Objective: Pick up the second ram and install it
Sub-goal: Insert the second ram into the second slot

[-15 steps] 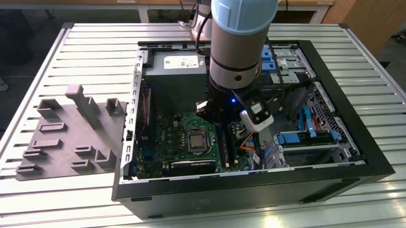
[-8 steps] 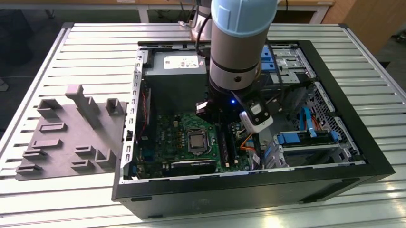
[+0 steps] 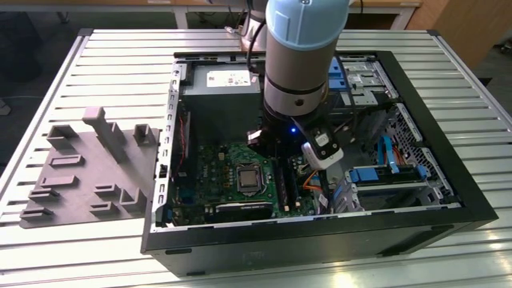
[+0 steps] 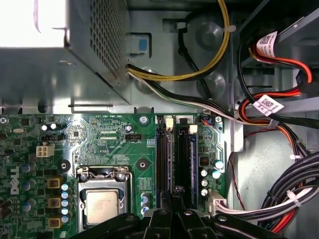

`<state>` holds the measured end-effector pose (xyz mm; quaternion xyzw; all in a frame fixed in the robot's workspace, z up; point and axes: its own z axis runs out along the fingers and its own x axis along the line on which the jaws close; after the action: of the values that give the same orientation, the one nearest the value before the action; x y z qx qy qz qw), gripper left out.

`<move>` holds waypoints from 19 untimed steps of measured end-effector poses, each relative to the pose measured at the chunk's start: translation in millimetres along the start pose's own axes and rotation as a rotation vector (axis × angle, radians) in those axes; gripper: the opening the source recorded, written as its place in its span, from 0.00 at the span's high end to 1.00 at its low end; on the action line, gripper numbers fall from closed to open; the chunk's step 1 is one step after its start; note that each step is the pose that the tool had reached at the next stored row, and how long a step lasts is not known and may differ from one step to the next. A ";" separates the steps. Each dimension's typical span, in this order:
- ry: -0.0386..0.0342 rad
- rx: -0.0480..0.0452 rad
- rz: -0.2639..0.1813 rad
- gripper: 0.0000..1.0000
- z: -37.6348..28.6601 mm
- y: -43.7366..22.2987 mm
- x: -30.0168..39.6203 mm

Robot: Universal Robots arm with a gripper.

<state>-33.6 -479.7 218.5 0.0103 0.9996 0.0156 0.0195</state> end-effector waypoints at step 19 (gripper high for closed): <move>-0.0001 -0.0006 0.000 0.89 4.4 -0.2 0.2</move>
<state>-33.6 -479.7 214.0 0.0103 0.9996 0.0159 0.0196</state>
